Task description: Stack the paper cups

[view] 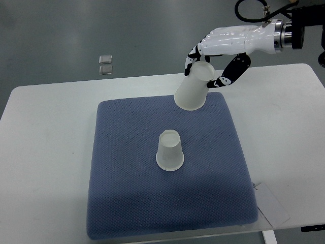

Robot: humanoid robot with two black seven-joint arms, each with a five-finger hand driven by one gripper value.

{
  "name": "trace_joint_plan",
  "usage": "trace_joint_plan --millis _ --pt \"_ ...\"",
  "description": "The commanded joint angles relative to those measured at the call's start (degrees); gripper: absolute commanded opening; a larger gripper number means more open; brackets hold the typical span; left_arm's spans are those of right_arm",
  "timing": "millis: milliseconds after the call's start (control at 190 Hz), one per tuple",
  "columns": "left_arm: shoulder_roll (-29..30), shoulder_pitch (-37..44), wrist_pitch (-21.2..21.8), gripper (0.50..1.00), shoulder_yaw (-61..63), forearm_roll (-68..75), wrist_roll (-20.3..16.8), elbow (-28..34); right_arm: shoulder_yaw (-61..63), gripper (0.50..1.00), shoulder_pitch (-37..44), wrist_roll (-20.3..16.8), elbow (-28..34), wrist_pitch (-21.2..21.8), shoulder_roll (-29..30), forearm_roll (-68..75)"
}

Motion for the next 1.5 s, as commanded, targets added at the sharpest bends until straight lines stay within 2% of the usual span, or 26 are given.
trace_joint_plan --millis 0,242,474,732,1496 --pt "0.0 0.0 0.0 1.0 0.0 0.0 0.0 0.0 0.0 0.5 2.3 0.0 0.8 3.6 2.4 0.1" --pt "0.0 0.0 0.0 1.0 -0.1 0.0 0.0 0.0 -0.1 0.5 2.4 -0.7 0.8 6.3 7.6 0.1" --pt "0.0 0.0 0.0 1.0 0.0 0.0 0.0 0.0 -0.1 0.5 2.2 -0.8 0.8 8.3 9.4 0.1" --pt "0.0 0.0 0.0 1.0 0.0 0.0 0.0 0.0 -0.5 0.5 0.6 -1.9 0.8 8.3 11.6 -0.2" --pt "0.0 0.0 0.0 1.0 -0.1 0.0 0.0 0.0 -1.1 0.502 -1.0 -2.8 -0.3 8.3 11.5 -1.5"
